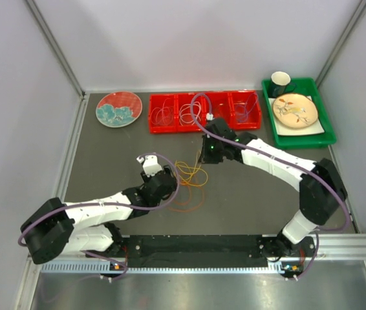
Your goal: Untangle the cables
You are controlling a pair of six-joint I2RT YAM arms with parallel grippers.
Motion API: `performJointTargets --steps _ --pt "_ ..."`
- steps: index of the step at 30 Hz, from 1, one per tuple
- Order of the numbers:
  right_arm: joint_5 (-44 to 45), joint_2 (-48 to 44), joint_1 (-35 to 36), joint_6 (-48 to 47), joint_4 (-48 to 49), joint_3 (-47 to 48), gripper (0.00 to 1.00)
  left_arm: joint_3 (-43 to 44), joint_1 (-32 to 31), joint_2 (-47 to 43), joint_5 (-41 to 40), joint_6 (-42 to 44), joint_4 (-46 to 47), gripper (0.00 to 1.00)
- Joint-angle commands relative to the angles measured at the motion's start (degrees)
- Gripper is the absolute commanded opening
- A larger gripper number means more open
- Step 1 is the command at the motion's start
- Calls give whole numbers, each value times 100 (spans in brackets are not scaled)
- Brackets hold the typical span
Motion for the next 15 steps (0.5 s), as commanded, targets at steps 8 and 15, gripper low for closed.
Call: performJointTargets --steps 8,15 --pt "128 941 162 91 143 88 5 -128 4 -163 -236 -92 219 65" --pt "760 810 162 -734 -692 895 59 -146 12 -189 -244 -110 219 65"
